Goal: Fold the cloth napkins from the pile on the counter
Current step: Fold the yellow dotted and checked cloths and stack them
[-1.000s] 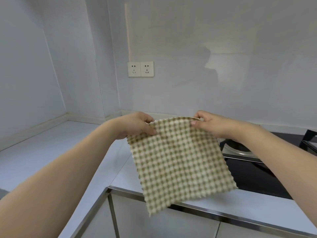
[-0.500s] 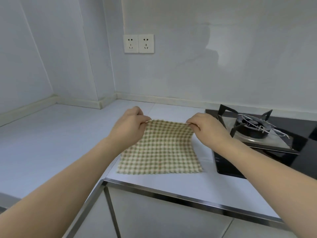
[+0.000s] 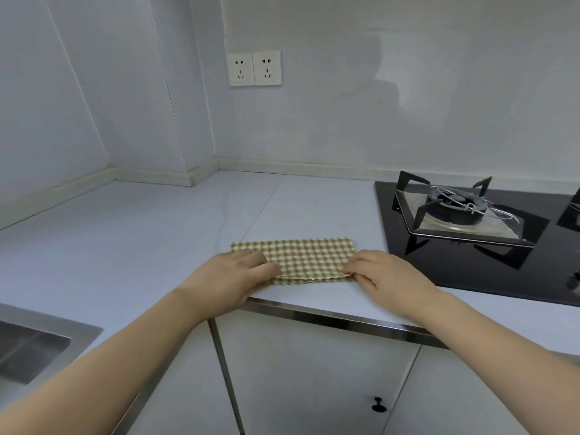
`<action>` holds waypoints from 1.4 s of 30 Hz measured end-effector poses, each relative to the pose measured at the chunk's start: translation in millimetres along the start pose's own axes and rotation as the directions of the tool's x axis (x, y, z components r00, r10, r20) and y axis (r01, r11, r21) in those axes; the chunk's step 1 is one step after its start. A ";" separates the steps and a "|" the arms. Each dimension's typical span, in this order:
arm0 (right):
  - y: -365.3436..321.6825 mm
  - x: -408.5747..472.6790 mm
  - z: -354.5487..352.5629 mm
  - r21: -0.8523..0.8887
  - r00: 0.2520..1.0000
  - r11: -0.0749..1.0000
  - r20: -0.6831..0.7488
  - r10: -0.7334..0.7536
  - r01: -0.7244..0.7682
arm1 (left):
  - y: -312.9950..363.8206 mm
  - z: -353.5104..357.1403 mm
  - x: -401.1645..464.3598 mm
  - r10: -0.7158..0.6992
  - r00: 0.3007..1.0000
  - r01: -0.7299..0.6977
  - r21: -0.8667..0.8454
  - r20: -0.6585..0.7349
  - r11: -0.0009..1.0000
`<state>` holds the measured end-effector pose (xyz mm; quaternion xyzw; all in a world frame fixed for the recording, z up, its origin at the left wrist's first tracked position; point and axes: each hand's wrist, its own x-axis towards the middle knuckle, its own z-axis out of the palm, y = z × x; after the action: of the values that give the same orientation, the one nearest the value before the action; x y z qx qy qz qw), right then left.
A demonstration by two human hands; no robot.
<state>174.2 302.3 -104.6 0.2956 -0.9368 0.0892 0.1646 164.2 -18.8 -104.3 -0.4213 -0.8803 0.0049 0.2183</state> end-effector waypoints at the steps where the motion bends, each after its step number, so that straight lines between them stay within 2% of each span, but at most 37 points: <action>1: -1.1 -1.5 0.2 0.027 1.000 0.999 0.018 0.025 -0.026 | 0.2 -2.0 -2.0 0.001 1.000 -0.001 0.002 0.018 1.000; 4: -1.8 -6.5 4.3 0.181 0.994 0.977 0.032 0.107 -0.111 | 2.0 -7.5 -6.1 -0.045 0.997 0.047 -0.040 0.065 0.998; 7: -2.8 -9.1 3.3 0.319 0.974 0.921 0.080 0.210 -0.225 | 0.6 -10.4 -4.9 -0.050 0.997 0.051 0.000 0.062 0.999; 11: -7.1 -3.7 -1.5 0.311 0.955 0.904 0.142 0.259 -0.292 | -0.1 -11.9 4.2 -0.058 0.991 0.048 0.090 0.123 0.995; 13: -8.7 -1.9 -0.8 0.291 0.945 0.901 0.164 0.284 -0.322 | 3.8 -14.3 11.8 -0.129 0.977 0.121 0.061 0.168 0.991; 14: -8.9 -1.4 -0.4 0.298 0.939 0.892 0.167 0.300 -0.338 | 5.5 -15.2 16.5 -0.207 0.960 0.210 0.005 0.188 0.978; 16: -8.3 -0.8 -0.5 0.317 0.931 0.876 0.162 0.328 -0.364 | 5.3 -17.1 25.1 -0.401 0.879 0.451 -0.180 0.258 0.874; 18: -7.4 -0.2 0.6 0.326 0.922 0.863 0.158 0.354 -0.387 | 0.4 -11.1 29.4 -0.511 0.803 0.595 -0.350 0.307 0.724; 21: -6.9 5.5 6.8 0.417 0.908 0.814 0.074 0.413 -0.404 | -5.4 -1.1 32.9 -0.569 0.769 0.630 -0.488 0.289 0.604; 23: -7.4 13.9 9.0 0.578 0.861 0.702 0.002 0.508 -0.416 | -7.3 -0.1 37.1 -0.548 0.790 0.596 -0.555 0.275 0.581; 26: -8.3 28.9 9.2 0.847 0.772 0.430 -0.037 0.635 -0.313 | -12.4 -2.3 39.1 -0.482 0.838 0.525 -0.620 0.256 0.583; 28: -7.5 35.6 12.9 0.914 0.742 0.316 -0.026 0.670 -0.253 | -16.9 -2.6 36.5 -0.451 0.863 0.491 -0.594 0.229 0.638; 31: -6.3 38.7 20.6 0.922 0.729 0.299 -0.027 0.684 -0.246 | -23.4 -1.5 27.4 -0.420 0.888 0.458 -0.436 0.187 0.775; 35: -3.4 36.2 22.0 0.941 0.711 0.280 -0.063 0.700 -0.192 | -26.9 -1.0 21.8 -0.391 0.914 0.406 -0.313 0.110 0.859; 38: -3.8 34.9 23.5 0.939 0.709 0.285 -0.066 0.702 -0.194 | -29.1 -0.6 22.8 -0.401 0.912 0.409 -0.291 0.089 0.865; 42: -5.8 34.4 22.6 0.940 0.705 0.278 -0.062 0.707 -0.196 | -31.5 -2.6 21.7 -0.482 0.866 0.497 -0.340 0.134 0.798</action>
<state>145.3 273.5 -112.8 0.0115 -0.7139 0.6784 0.1734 129.9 -23.4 -87.7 -0.2123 -0.9486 -0.2060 0.1122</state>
